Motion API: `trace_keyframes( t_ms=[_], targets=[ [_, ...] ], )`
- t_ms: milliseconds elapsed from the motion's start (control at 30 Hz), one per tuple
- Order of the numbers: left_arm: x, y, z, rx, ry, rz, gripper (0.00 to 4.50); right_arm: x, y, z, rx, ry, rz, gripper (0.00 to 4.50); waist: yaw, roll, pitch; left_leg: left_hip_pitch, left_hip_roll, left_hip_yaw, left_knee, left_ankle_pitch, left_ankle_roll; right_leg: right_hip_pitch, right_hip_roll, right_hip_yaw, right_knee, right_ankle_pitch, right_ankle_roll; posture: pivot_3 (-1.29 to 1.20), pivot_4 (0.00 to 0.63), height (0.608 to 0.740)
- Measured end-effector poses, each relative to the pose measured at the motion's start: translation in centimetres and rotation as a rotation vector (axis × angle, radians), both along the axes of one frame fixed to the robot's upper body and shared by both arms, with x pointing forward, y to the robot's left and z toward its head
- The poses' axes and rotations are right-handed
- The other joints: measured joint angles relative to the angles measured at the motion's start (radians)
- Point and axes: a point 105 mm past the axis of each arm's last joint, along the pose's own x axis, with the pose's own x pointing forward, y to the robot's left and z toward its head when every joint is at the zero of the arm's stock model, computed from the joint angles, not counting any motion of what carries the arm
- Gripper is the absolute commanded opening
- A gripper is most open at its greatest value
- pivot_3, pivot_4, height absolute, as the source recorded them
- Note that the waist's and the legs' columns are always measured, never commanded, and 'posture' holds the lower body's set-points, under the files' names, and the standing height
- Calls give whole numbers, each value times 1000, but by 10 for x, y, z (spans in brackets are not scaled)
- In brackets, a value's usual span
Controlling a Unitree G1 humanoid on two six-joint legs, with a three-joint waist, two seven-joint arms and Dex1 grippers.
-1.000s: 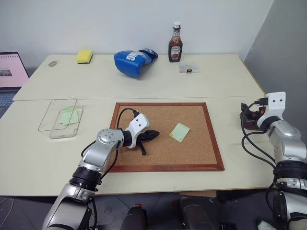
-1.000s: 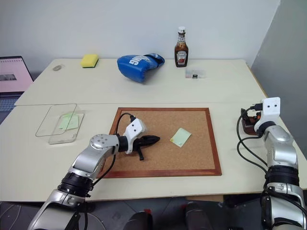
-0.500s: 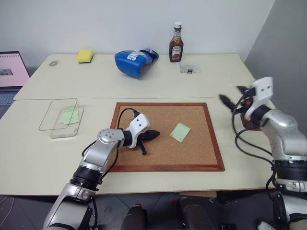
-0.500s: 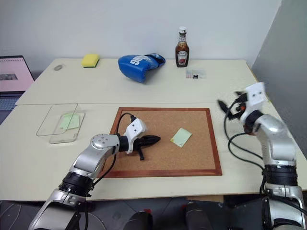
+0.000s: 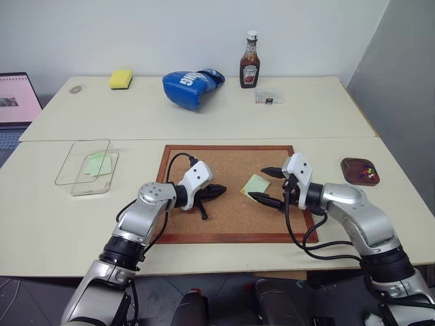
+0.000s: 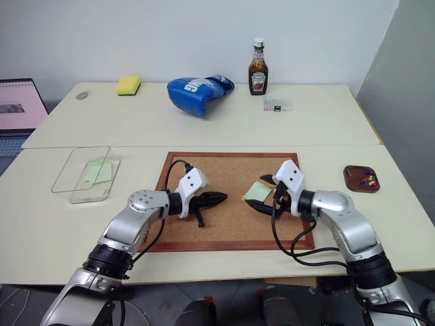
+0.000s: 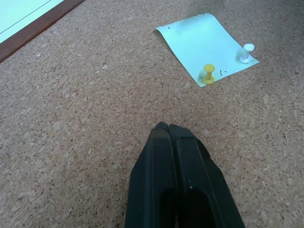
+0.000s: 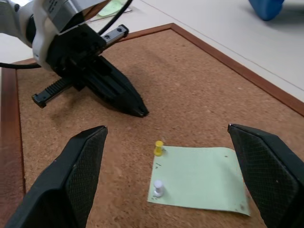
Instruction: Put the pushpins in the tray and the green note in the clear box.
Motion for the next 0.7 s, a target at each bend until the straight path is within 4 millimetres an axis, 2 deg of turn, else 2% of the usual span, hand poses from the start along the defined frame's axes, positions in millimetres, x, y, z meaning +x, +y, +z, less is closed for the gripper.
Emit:
trace_keyframes(
  t_ms=[200, 300, 367, 700],
  targets=[
    [-2, 0, 0, -1, -3, 7, 0, 1, 0, -23, -10, 60, -22, 4304, 0, 0, 0, 0, 0, 0, 0, 0, 0, 0, 0, 0, 0, 0, 0, 0, 150, 740],
    [-2, 0, 0, 0, -1, 13, 0, 2, 0, -29, -5, 80, -29, 3870, -1, 0, 0, 0, 0, 0, 0, 0, 0, 0, 0, 0, 0, 0, 0, 0, 150, 740],
    [-2, 0, 0, 0, 0, 14, 0, 2, 1, -32, -20, 77, -23, 3359, -1, 0, 0, 0, 0, 0, 0, 0, 0, 0, 0, 0, 0, 0, 0, 0, 150, 740],
    [-2, 0, 0, 1, 0, 12, 0, 3, 1, -48, -52, 94, -15, 1550, -1, 0, 0, 0, 0, 0, 0, 0, 0, 0, 0, 0, 0, 0, 0, 0, 150, 740]
  ],
)
